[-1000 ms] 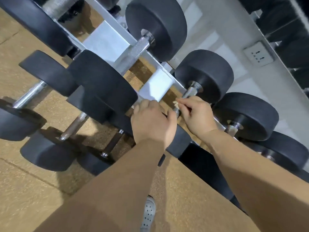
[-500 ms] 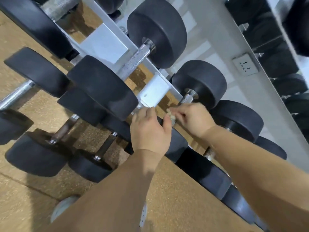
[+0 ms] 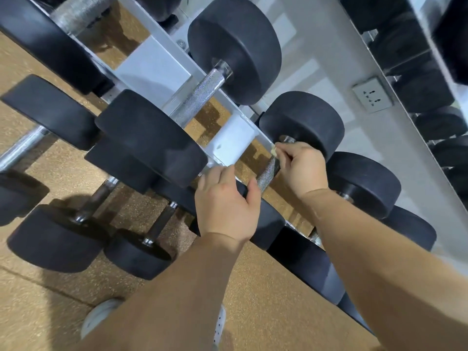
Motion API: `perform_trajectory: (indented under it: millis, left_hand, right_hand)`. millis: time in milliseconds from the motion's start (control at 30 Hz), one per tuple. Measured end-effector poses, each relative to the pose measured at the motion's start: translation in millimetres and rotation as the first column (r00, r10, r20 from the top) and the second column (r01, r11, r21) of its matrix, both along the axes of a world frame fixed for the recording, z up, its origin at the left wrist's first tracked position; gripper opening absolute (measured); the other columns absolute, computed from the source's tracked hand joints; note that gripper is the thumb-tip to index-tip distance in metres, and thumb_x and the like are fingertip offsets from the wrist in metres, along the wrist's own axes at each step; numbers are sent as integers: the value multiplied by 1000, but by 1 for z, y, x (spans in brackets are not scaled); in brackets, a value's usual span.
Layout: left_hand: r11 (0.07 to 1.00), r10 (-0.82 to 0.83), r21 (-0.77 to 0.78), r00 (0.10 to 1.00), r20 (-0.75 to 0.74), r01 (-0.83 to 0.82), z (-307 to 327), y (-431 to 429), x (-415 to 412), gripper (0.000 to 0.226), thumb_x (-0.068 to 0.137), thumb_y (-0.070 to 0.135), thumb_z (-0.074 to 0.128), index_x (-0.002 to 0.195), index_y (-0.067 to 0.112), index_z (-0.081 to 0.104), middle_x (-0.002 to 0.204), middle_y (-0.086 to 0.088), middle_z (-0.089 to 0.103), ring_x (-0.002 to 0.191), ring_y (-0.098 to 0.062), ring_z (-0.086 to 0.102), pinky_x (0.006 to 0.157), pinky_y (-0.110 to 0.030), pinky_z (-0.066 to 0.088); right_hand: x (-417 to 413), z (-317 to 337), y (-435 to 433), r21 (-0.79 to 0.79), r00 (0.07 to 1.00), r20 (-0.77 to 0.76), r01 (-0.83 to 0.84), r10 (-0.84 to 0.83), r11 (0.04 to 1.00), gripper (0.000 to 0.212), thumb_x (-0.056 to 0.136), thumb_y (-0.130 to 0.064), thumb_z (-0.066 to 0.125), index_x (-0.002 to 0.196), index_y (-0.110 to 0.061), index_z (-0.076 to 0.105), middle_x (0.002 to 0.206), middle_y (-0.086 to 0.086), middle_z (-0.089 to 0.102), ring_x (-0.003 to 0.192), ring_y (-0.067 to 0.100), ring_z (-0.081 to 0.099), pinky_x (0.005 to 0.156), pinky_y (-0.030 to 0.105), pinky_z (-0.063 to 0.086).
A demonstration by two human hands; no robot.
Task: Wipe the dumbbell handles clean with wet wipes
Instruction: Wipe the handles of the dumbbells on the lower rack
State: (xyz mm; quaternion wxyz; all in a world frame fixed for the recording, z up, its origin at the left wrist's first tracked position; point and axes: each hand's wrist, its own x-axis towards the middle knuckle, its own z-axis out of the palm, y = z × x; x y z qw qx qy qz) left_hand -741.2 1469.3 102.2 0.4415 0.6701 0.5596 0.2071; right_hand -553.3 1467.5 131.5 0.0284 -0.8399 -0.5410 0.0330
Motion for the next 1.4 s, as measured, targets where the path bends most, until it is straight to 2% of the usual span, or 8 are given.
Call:
perform_trajectory:
  millis: [200,367,567,700,800,933,1100,1400]
  left_hand:
    - [1000,-22,-14,1000,-12,22,3,3,-1,52,91,44,45,114,4,69,112,-11,65,106,-31,54,92,-42,47]
    - [998,-36,-51,999,-30,35,5,4,0,54,88,43,42,116,5,69,114,-10,64,107,-31,53,92,-43,47]
    - [996,-61,-70,996,-67,56,6,4,1,61,89,45,40,127,6,65,122,-11,63,112,-32,52,97,-44,44]
    - [998,-53,-49,995,-80,49,5,3,2,63,90,46,38,127,4,66,124,-13,63,113,-33,53,101,-42,42]
    - [997,-52,-53,996,-76,48,8,3,2,67,88,47,34,126,3,66,126,-15,62,114,-35,52,102,-45,43]
    - [997,-58,-53,995,-82,53,10,4,3,71,86,49,33,129,3,64,129,-16,60,117,-38,51,105,-49,42]
    - [990,-104,-109,989,-110,92,16,6,3,62,93,42,37,141,6,54,138,-13,54,130,-32,45,115,-45,33]
    - [941,66,-302,960,-272,-151,41,8,38,32,97,34,48,122,21,63,117,-4,58,116,-33,55,94,-41,44]
  right_hand:
    - [-16,5,-24,-63,954,-138,-277,266,959,20,92,-16,69,110,-18,77,91,0,75,82,19,70,78,34,58]
    - [-10,1,-6,92,998,12,61,-62,994,19,92,-19,67,106,-16,79,92,8,75,81,27,70,75,32,56]
    - [-8,10,-11,-361,852,-111,-514,511,778,19,92,-23,56,101,-21,74,84,1,66,76,30,66,62,37,55]
    - [7,5,6,-220,968,151,-165,201,961,17,97,-21,57,95,-16,74,85,10,65,74,37,64,61,36,51]
    - [-11,-2,-18,9,998,-69,6,-5,1000,22,94,-16,63,109,-21,77,89,9,70,77,31,66,68,34,54]
    - [-18,0,-49,-28,852,-482,-249,205,968,26,91,-7,68,110,-20,78,82,0,68,76,13,63,74,20,49]
    - [11,-8,-25,179,950,-306,115,-56,977,18,93,-16,66,105,-18,79,86,3,68,83,21,63,77,24,48]
    - [-32,-27,-61,21,447,-820,649,-358,761,20,91,-13,68,78,-27,64,78,-12,63,72,-2,57,67,16,43]
